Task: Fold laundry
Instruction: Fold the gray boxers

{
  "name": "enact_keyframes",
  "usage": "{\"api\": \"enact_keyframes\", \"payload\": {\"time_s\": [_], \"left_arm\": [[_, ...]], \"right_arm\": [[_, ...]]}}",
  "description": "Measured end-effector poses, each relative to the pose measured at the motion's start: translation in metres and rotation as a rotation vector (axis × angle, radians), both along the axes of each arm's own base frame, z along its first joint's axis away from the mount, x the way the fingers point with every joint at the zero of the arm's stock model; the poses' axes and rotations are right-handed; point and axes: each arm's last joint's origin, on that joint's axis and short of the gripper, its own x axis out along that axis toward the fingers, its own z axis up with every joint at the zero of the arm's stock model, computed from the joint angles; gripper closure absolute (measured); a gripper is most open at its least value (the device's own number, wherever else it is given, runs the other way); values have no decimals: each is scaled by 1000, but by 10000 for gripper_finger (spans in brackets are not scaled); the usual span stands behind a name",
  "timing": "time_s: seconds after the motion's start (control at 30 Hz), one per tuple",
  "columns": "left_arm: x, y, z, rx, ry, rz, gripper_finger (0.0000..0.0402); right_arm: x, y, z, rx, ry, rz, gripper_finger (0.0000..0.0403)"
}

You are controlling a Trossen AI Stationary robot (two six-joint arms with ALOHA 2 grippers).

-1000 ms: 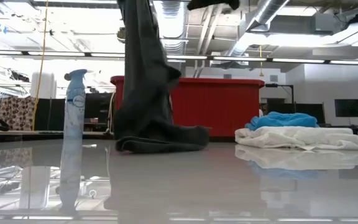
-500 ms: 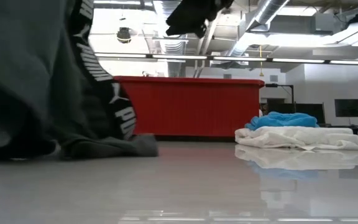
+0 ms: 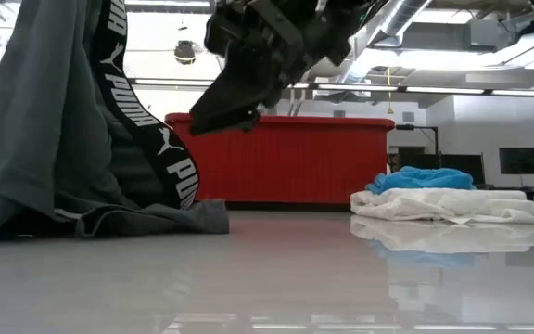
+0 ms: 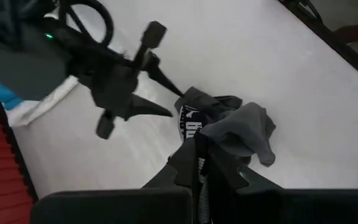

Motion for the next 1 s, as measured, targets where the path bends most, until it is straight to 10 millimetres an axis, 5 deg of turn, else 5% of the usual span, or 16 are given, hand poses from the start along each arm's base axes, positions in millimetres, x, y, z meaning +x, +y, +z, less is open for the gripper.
{"api": "enact_keyframes", "payload": {"time_s": [0.33, 0.5, 0.57, 0.73, 1.0], "left_arm": [[0, 1, 0, 6, -4, 17, 399], [0, 1, 0, 24, -10, 5, 399], [0, 1, 0, 32, -12, -4, 399], [1, 3, 1, 105, -39, 53, 399], [-2, 12, 2, 371, -66, 87, 399]], "right_arm": [[16, 3, -49, 35, 34, 50, 223], [20, 7, -54, 49, 48, 48, 349], [22, 8, -46, 46, 21, 45, 382], [19, -1, -10, -39, 56, -130, 384], [-17, -34, 64, -330, 186, -465, 384]]}}
